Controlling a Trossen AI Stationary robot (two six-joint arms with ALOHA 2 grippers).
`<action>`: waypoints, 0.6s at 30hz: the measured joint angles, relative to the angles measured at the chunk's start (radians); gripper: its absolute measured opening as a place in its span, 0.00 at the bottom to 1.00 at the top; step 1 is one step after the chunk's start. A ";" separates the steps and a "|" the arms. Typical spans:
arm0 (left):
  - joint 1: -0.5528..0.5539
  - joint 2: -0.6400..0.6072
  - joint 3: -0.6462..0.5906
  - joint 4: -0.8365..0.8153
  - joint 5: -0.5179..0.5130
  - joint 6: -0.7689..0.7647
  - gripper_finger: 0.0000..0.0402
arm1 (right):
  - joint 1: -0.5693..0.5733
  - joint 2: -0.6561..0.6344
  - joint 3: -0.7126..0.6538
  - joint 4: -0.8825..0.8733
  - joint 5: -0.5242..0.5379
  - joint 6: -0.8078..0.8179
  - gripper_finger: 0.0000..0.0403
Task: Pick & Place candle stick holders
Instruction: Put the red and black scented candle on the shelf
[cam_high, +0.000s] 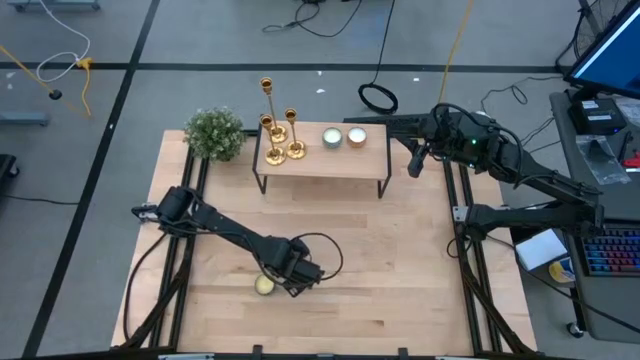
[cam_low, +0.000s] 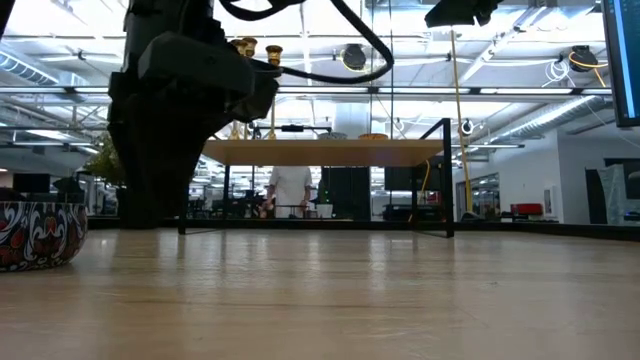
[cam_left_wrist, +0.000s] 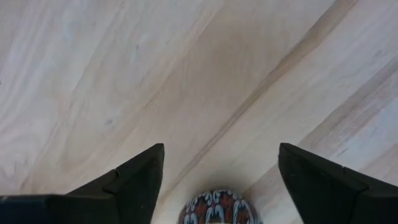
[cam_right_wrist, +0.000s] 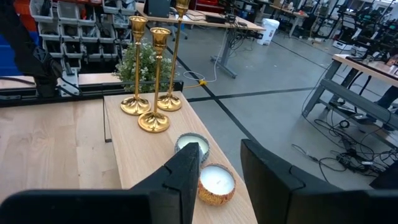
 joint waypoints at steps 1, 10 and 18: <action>0.000 0.000 0.000 -0.002 0.000 0.004 0.80 | 0.000 0.000 0.000 0.000 0.000 0.000 0.28; 0.005 0.000 0.000 -0.016 0.057 -0.044 0.94 | 0.000 0.000 0.000 0.000 0.000 0.000 0.28; -0.027 0.000 0.000 -0.039 0.161 -0.143 0.80 | 0.000 0.000 0.000 0.000 0.000 0.000 0.28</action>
